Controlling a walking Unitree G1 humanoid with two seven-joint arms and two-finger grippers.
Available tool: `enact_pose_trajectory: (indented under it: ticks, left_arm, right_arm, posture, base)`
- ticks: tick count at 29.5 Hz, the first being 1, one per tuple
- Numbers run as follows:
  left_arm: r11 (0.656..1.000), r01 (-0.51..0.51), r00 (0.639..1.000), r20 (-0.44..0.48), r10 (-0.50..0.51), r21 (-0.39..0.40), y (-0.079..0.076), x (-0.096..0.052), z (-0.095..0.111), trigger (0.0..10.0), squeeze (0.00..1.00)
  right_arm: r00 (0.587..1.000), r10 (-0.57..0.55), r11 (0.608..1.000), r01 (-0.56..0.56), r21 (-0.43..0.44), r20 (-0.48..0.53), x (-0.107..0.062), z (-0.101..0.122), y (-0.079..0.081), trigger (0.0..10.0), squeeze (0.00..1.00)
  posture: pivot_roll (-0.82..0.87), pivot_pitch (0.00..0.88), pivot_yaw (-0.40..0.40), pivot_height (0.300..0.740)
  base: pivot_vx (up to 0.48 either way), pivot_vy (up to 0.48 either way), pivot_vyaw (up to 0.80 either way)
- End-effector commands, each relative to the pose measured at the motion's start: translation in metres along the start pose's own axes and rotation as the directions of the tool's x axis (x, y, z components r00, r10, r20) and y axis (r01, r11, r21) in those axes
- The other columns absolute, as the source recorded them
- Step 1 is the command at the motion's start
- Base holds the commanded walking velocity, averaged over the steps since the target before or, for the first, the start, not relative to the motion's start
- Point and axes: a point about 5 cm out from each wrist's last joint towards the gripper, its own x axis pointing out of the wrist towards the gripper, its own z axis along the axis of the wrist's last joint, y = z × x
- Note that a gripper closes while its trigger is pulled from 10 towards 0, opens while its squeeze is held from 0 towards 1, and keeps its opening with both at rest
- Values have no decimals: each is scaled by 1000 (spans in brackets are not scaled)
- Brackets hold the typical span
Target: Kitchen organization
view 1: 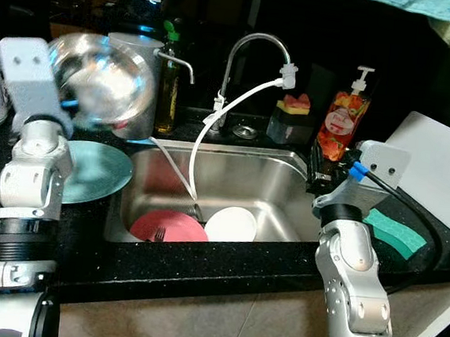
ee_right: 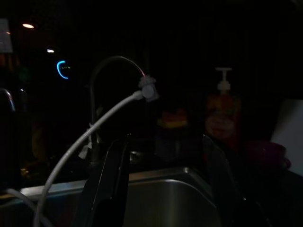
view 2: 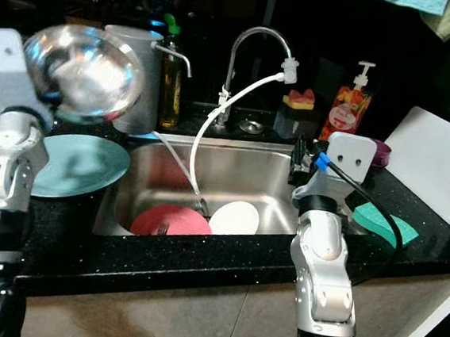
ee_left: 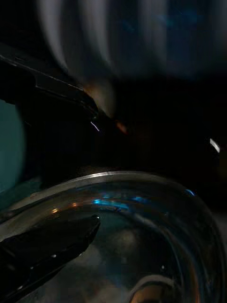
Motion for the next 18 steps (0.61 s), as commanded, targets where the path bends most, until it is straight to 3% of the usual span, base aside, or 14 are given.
enact_pose_trajectory:
  ticks: [1,4,7,8,10,11,12,16,18]
  left_arm:
    - [996,84,995,46,-85,17,-10,-5,4,10000,0]
    - [993,98,994,43,-100,63,-10,-7,1,10000,0]
    - [995,45,999,0,-45,84,0,-5,-8,10000,0]
    - [994,-39,995,-82,48,106,14,-4,-22,10000,0]
    - [994,-39,995,-82,48,106,14,-4,-22,10000,0]
    - [971,-182,951,-223,214,156,43,-6,-47,10000,0]
    - [963,-215,929,-271,254,165,52,-9,-56,10000,0]
    - [954,-249,901,-322,292,167,62,-13,-66,10000,0]
    - [929,-327,854,-368,369,173,74,-17,-73,10000,0]
  right_arm:
    - [1000,-12,1000,11,28,10,1,3,-3,10000,0]
    - [1000,-7,999,7,46,16,2,4,-3,10000,0]
    - [1000,-2,999,1,50,18,3,5,-2,10000,0]
    - [1000,0,999,-1,48,12,1,4,-2,10000,0]
    - [1000,0,999,-1,48,12,1,4,-2,10000,0]
    - [1000,5,999,-5,40,3,-1,1,-1,10000,0]
    - [1000,8,999,-8,36,0,-1,1,-1,10000,0]
    - [1000,15,999,-14,35,-3,-1,0,0,10000,0]
    - [1000,22,999,-21,36,-4,0,0,1,10000,0]
  posture:
    - [85,23,-119,740]
    - [83,27,-113,740]
    - [83,27,-113,740]
    - [85,29,-113,740]
    - [85,29,-113,740]
    - [85,29,-113,740]
    - [88,32,-120,740]
    - [88,32,-120,740]
    - [90,33,-124,740]
  base:
    - [0,0,0]
    - [0,0,0]
    - [0,0,0]
    - [0,0,0]
    - [0,0,0]
    - [0,0,0]
    - [0,0,0]
    - [0,0,0]
    - [0,0,0]
